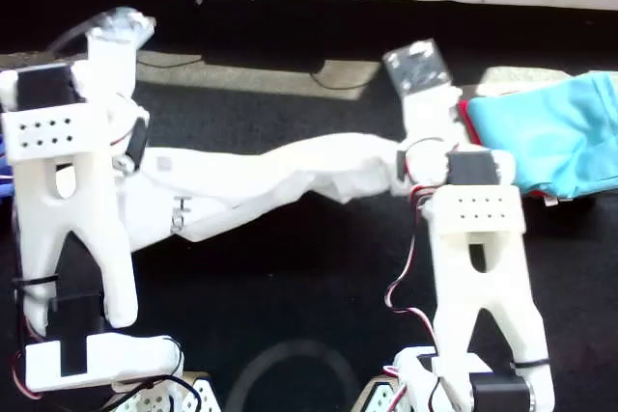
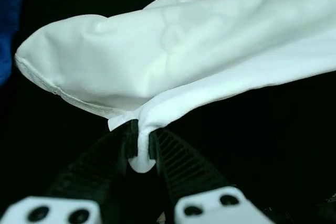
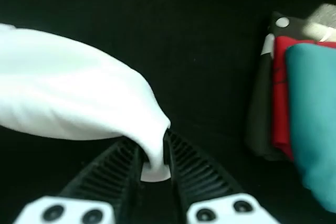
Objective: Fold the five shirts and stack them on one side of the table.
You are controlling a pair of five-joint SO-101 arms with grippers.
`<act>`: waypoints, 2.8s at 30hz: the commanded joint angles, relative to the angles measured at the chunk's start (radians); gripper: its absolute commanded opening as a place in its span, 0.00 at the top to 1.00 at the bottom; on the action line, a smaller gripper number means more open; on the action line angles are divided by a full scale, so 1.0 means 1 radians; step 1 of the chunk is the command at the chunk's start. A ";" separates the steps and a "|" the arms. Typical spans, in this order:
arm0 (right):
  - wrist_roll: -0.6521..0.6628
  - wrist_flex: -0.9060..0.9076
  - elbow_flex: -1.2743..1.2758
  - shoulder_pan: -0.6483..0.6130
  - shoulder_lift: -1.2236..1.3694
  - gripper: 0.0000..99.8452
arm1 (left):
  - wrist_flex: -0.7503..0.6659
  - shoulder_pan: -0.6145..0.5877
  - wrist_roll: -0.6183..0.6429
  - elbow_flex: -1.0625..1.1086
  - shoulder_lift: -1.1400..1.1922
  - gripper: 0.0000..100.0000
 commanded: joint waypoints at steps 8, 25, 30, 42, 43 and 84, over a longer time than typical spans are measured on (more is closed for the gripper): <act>0.008 0.033 -0.444 0.076 -0.074 0.99 | 0.015 0.071 -0.002 -0.208 -0.202 0.99; 0.009 0.338 -1.027 0.076 -0.074 0.99 | 0.014 0.077 -0.006 -0.209 -0.608 0.99; 0.068 0.410 -1.176 0.076 -0.074 0.99 | -0.026 0.076 -0.008 -0.211 -0.707 0.99; 0.206 0.493 -1.408 0.079 -0.074 0.99 | -0.104 0.076 -0.006 -0.145 -0.816 0.99; 0.219 0.493 -1.432 0.079 -0.074 0.99 | -0.104 0.076 -0.006 -0.113 -0.817 0.99; 0.226 0.544 -1.138 0.047 0.047 0.99 | -0.252 0.076 -0.095 0.329 -0.719 0.99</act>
